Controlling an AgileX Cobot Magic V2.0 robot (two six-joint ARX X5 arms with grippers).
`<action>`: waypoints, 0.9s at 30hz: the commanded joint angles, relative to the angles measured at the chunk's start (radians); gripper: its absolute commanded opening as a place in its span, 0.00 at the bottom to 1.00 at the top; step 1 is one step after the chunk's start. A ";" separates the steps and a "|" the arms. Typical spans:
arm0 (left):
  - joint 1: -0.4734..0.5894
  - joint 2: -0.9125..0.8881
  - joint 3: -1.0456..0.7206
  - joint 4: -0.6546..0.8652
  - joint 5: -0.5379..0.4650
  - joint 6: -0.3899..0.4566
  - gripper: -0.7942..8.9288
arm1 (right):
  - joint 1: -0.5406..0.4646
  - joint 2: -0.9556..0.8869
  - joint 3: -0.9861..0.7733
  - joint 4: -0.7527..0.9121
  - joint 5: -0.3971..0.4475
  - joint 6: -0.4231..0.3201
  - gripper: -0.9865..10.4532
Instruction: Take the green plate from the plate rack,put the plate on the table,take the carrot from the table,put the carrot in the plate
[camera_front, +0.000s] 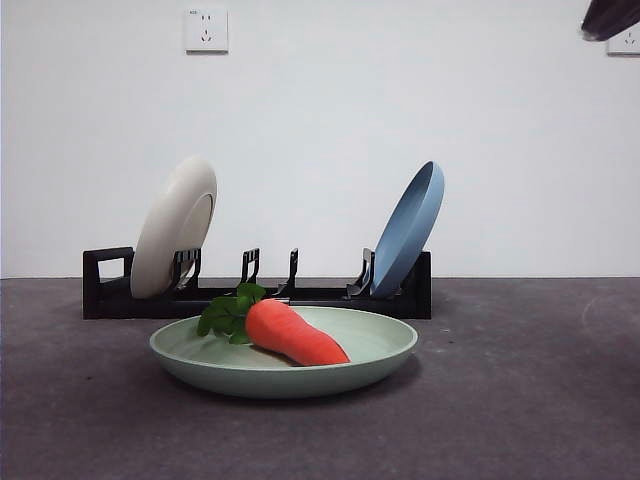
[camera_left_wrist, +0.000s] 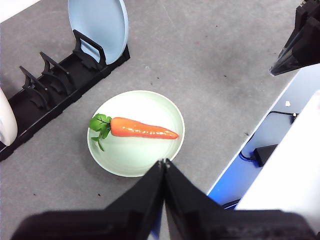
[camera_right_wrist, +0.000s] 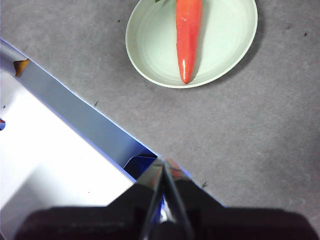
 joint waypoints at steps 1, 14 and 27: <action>-0.004 -0.001 -0.004 0.001 -0.003 -0.006 0.08 | 0.002 -0.001 -0.003 0.004 0.002 0.003 0.09; -0.003 -0.001 -0.004 0.006 -0.013 -0.003 0.08 | 0.002 -0.001 -0.003 0.004 0.002 0.003 0.09; 0.326 -0.071 -0.067 0.504 0.069 0.389 0.08 | 0.002 -0.001 -0.003 0.004 0.002 0.003 0.09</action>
